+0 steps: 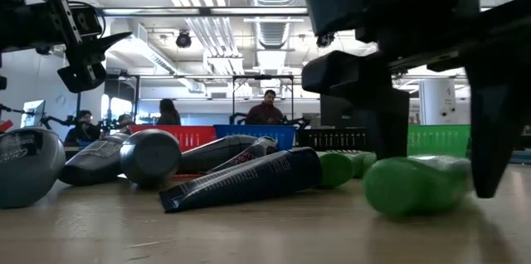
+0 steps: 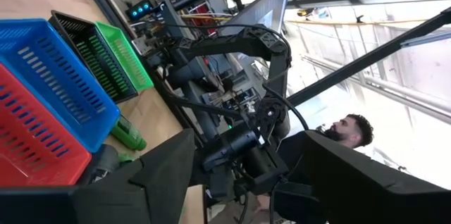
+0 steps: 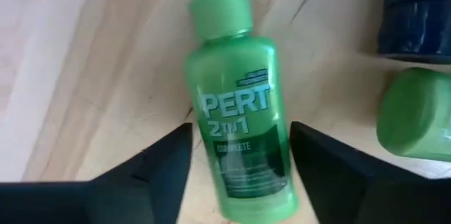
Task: Pick & Place Travel size toiletries
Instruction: Put the shampoo into the black bin
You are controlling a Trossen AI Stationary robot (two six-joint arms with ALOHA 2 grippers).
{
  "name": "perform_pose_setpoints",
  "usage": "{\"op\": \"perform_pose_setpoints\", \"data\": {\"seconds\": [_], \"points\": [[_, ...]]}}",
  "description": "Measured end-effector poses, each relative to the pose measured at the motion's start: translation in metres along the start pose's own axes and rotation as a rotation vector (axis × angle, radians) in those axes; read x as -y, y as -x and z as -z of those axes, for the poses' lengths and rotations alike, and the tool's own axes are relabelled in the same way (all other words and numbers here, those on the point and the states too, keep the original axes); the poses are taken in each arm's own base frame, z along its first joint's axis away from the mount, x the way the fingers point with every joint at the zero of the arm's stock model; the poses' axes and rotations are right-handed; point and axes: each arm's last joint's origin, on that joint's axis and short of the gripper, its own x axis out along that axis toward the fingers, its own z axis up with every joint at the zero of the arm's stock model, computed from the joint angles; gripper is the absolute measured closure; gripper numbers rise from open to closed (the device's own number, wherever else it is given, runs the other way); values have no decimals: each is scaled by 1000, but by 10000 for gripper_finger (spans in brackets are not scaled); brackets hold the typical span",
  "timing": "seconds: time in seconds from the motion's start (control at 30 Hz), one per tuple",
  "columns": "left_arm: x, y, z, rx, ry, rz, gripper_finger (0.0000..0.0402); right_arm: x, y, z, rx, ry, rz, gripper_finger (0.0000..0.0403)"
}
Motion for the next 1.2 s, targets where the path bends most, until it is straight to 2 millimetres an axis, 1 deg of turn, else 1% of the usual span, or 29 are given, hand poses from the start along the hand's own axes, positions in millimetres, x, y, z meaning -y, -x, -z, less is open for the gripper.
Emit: {"op": "perform_pose_setpoints", "data": {"seconds": [0.17,0.27,0.33,0.43,0.5,0.57,0.67,0.77,0.83,0.87,0.97,1.03,1.1,1.2], "points": [[0,0,0,1,0,0,135,0,0,0,-1,-66,-32,258],[0,0,0,1,0,1,135,-2,5,1,-1,-137,-57,298],[0,0,0,1,0,1,135,-3,15,5,-5,-206,-61,312],[0,0,0,1,-1,1,135,0,42,15,-7,-377,-63,317],[0,0,0,2,-4,1,135,7,62,24,9,-538,-61,316],[0,0,0,3,-7,0,135,20,83,35,59,-748,-53,313],[0,0,0,8,-7,-1,135,55,111,59,158,-1163,-56,313],[0,0,0,11,-8,0,135,96,123,89,313,-1572,-37,309],[0,0,0,10,-8,-1,135,120,125,111,419,-1804,-35,306],[0,0,0,10,-8,-1,135,130,123,122,448,-1882,-43,304],[0,0,0,9,-8,-3,135,150,105,143,457,-2001,-66,295],[0,0,0,8,-8,-3,135,157,92,152,452,-2055,-74,285],[0,0,0,7,-8,-3,135,163,85,153,488,-2097,-96,268],[0,0,0,6,-8,-3,135,166,74,158,439,-2122,-56,234]]}}
